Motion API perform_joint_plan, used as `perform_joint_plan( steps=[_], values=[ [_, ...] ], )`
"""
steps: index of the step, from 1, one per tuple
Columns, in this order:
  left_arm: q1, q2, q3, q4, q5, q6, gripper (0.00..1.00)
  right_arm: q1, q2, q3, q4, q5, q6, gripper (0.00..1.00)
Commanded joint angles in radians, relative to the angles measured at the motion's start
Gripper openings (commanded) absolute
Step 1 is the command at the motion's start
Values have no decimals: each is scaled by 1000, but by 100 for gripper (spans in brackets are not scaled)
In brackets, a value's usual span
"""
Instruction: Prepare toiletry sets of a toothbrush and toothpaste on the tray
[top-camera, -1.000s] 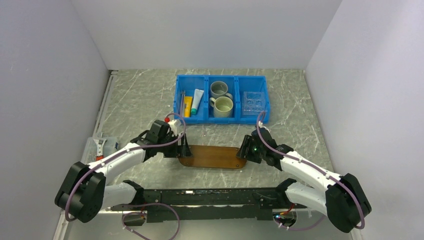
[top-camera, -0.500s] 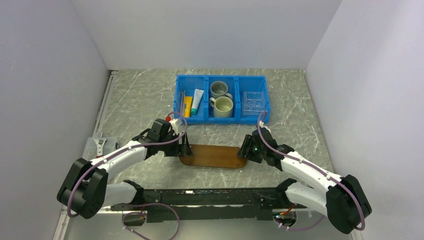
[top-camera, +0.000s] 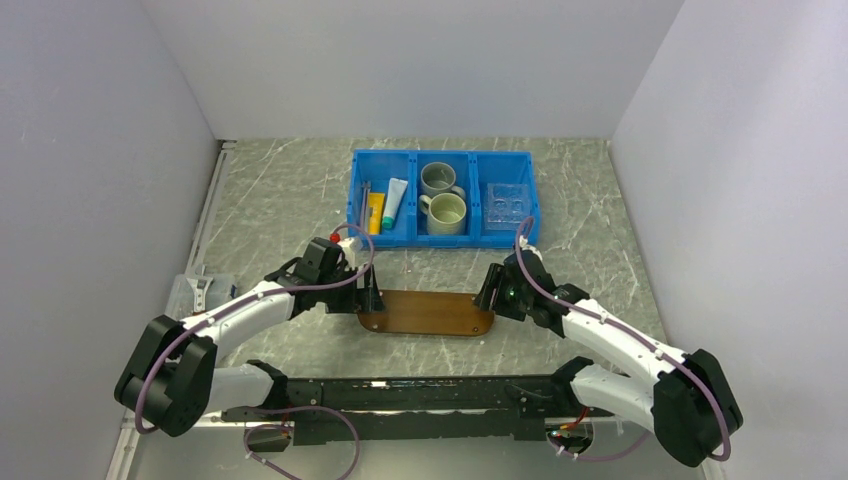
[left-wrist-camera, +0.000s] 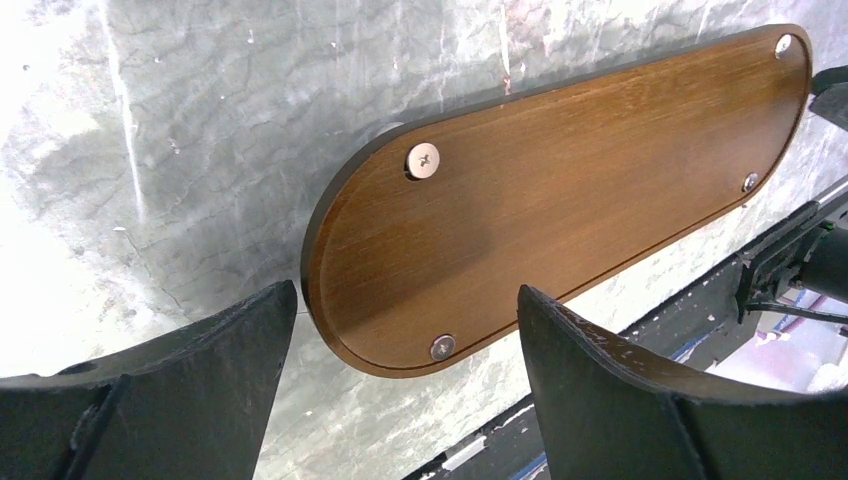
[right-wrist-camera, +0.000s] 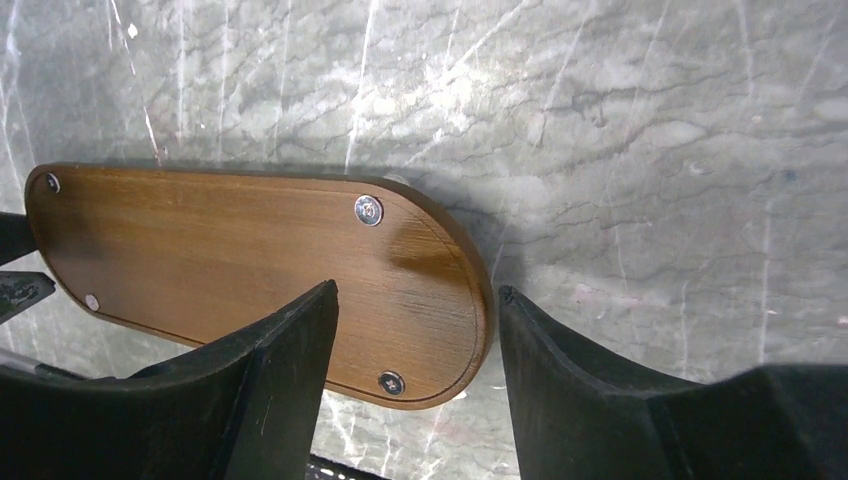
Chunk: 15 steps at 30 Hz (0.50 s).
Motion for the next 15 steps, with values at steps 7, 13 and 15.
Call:
perform_joint_plan(
  steps=[7, 13, 15],
  values=[
    [-5, -96, 49, -80, -78, 22, 90, -6, -22, 165, -111, 130, -103, 65],
    [-6, -238, 133, -215, -135, 65, 92, -7, -48, 264, -140, 197, -196, 85],
    [-5, -283, 175, -269, -161, 78, 93, -8, -51, 301, -153, 222, -203, 91]
  ],
)
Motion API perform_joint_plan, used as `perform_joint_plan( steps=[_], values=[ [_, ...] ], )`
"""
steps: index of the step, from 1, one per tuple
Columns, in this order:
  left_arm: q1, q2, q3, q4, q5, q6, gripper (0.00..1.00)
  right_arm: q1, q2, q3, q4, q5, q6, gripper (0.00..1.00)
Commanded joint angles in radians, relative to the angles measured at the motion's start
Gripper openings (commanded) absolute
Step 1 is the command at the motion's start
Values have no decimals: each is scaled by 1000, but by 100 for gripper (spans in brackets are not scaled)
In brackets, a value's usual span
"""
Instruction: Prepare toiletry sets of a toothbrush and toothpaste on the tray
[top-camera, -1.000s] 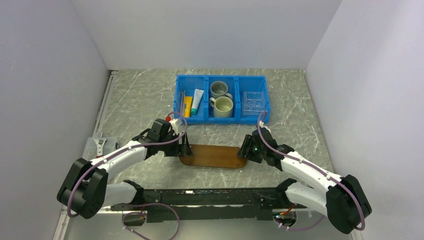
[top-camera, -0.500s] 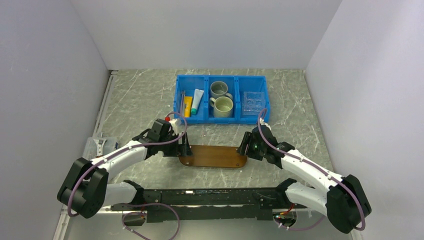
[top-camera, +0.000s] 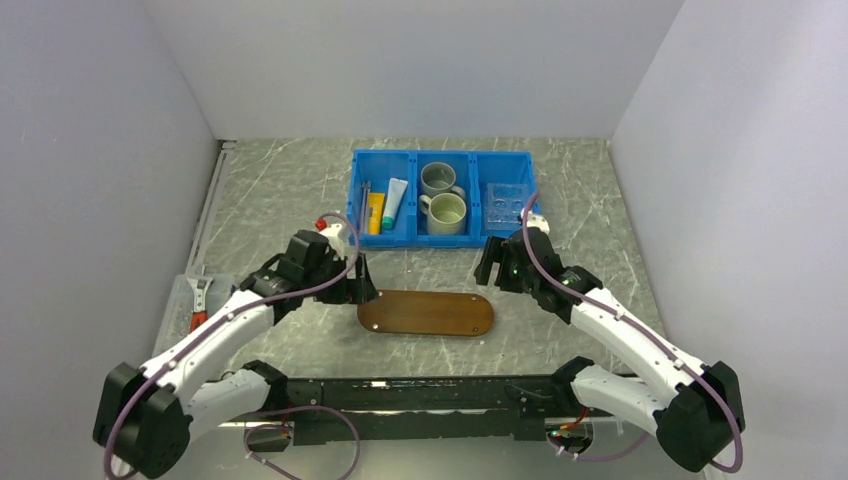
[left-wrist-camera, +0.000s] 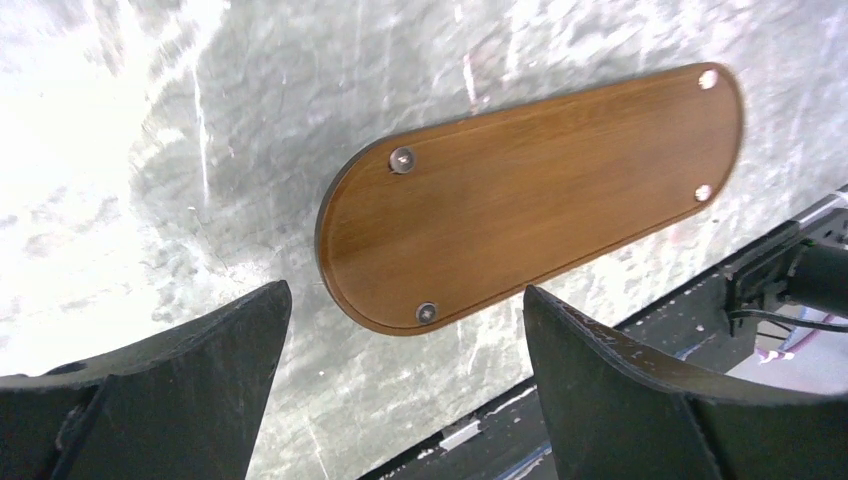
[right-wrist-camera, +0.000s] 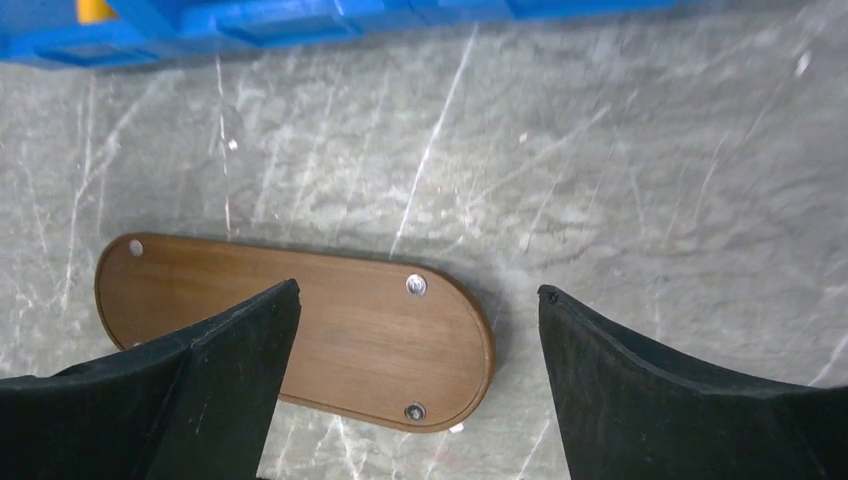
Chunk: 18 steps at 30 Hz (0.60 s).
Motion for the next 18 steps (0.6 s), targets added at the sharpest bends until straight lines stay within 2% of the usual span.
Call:
perform_joint_plan(
  steps=[1, 3, 7, 13, 18],
  values=[
    [-5, -111, 121, -124, -75, 54, 94, -5, -26, 108, -33, 84, -79, 93],
    [-5, -151, 168, -172, -93, 71, 96, -6, -30, 150, -46, 107, -80, 96],
    [-6, -219, 250, -228, -113, 125, 99, -5, -12, 235, -78, 147, -87, 96],
    [-6, -275, 369, -314, -172, 196, 99, -5, 111, 426, -212, 237, -127, 95],
    [-6, -321, 397, -328, -198, 240, 99, -9, 174, 529, -246, 286, -212, 92]
  ],
)
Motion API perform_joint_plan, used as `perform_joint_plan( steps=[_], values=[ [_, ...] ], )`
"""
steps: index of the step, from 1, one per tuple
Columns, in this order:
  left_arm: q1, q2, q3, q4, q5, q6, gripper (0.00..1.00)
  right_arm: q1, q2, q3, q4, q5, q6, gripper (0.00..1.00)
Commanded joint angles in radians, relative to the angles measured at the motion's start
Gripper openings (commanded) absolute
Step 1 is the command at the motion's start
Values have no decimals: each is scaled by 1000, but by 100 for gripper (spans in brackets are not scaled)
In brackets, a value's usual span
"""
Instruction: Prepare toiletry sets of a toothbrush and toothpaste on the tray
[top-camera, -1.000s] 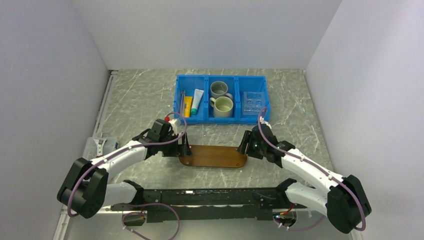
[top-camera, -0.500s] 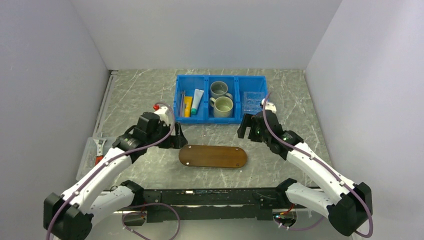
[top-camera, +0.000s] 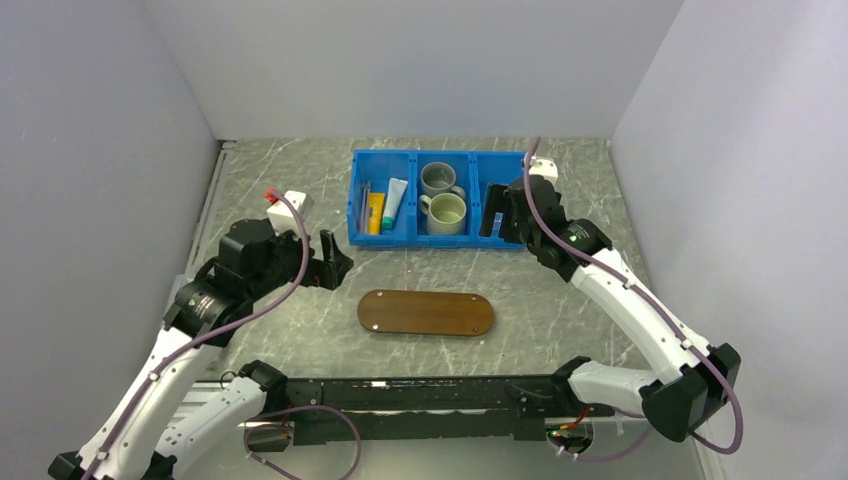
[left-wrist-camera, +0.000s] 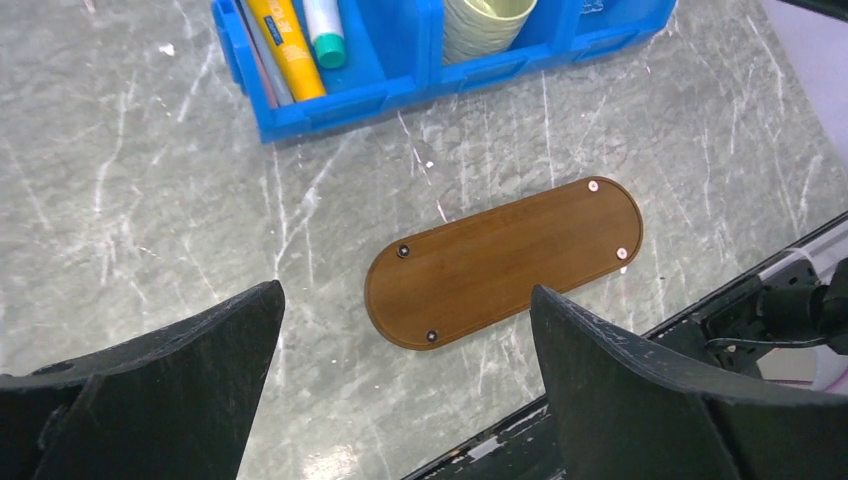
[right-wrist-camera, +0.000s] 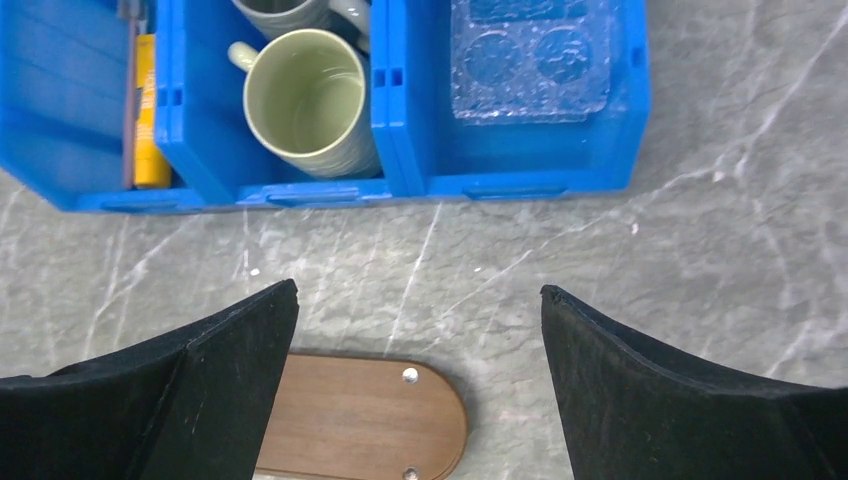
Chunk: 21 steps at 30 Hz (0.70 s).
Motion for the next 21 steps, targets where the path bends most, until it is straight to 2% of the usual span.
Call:
perform_joint_plan(
  steps=[1, 7, 12, 17, 21],
  values=[
    [-5, -49, 34, -35, -51, 69, 99, -13, 34, 92, -51, 82, -101, 91],
    [-3, -146, -7, -3, -70, 118, 99, -62, 122, 147, 3, 107, -185, 86],
    [-4, -189, -58, 16, -77, 145, 99, -181, 186, 184, 73, -42, -212, 84],
    [-4, -227, -116, 41, -123, 167, 99, -249, 289, 264, 107, -208, -260, 80],
    [-5, -251, -155, 41, -148, 168, 99, -272, 392, 343, 80, -231, -285, 72]
  ],
)
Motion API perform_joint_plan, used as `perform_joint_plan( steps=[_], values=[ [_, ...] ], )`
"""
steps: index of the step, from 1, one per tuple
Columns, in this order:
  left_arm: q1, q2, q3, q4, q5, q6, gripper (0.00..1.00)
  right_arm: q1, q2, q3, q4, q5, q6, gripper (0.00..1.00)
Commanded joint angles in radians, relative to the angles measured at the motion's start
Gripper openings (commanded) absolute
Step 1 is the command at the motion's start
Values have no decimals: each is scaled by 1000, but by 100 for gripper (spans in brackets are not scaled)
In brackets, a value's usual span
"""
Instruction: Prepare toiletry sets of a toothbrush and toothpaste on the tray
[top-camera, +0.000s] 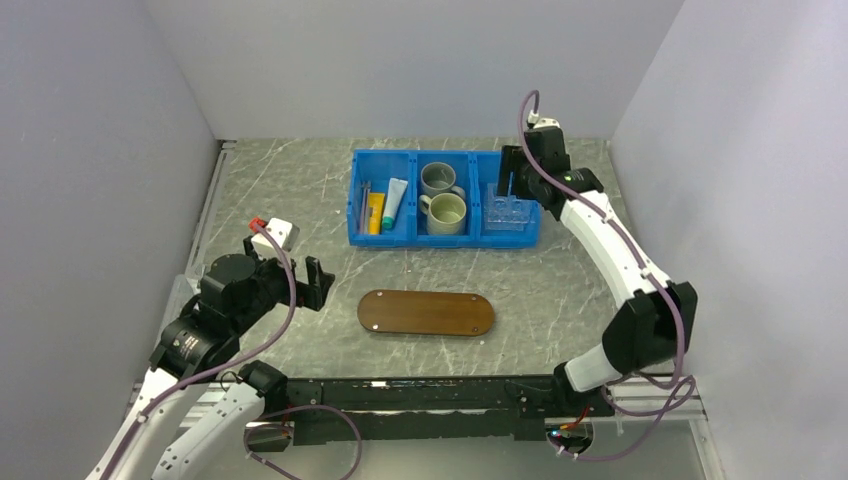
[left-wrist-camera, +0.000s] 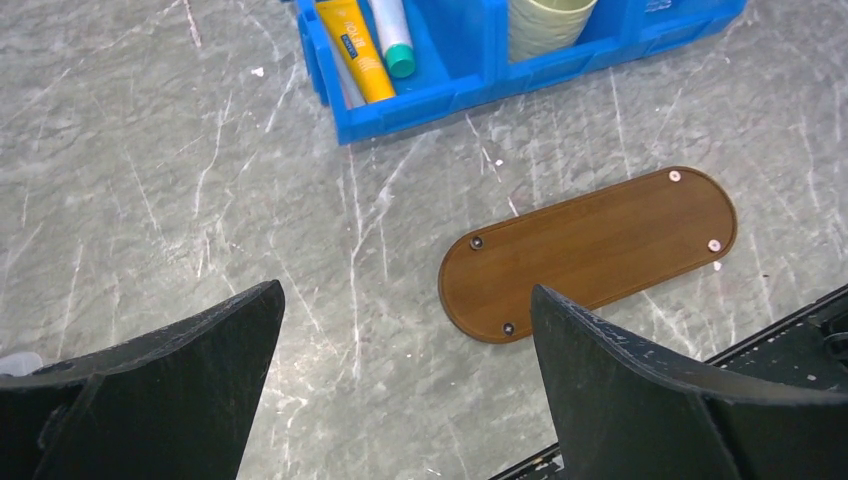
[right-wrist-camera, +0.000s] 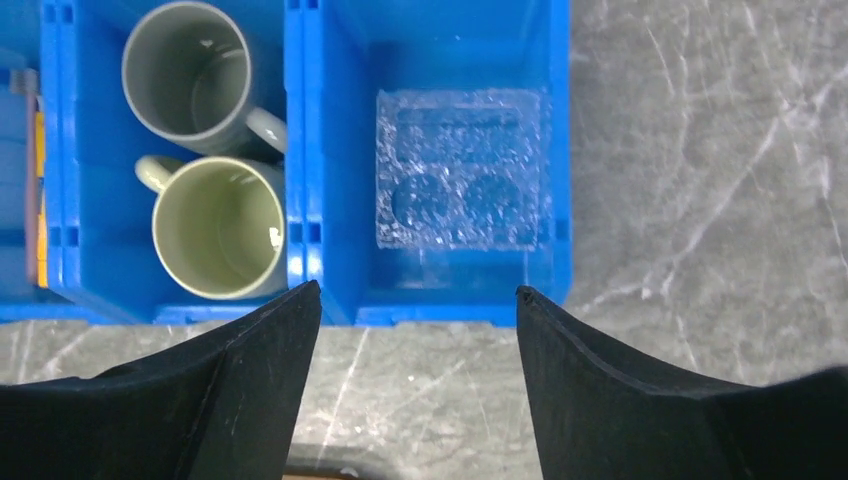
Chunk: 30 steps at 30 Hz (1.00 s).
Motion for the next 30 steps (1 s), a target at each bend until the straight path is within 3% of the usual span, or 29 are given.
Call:
perform_joint_plan(
  steps=[1, 5, 30],
  values=[
    [-4, -38, -35, 48, -47, 23, 99, -20, 93, 110, 19, -79, -45, 69],
    [-4, -64, -71, 72, -41, 20, 99, -31, 164, 130, 27, -96, -33, 61],
    [-2, -67, -83, 68, -23, 11, 99, -36, 358, 105, 70, 41, 67, 54]
  ],
)
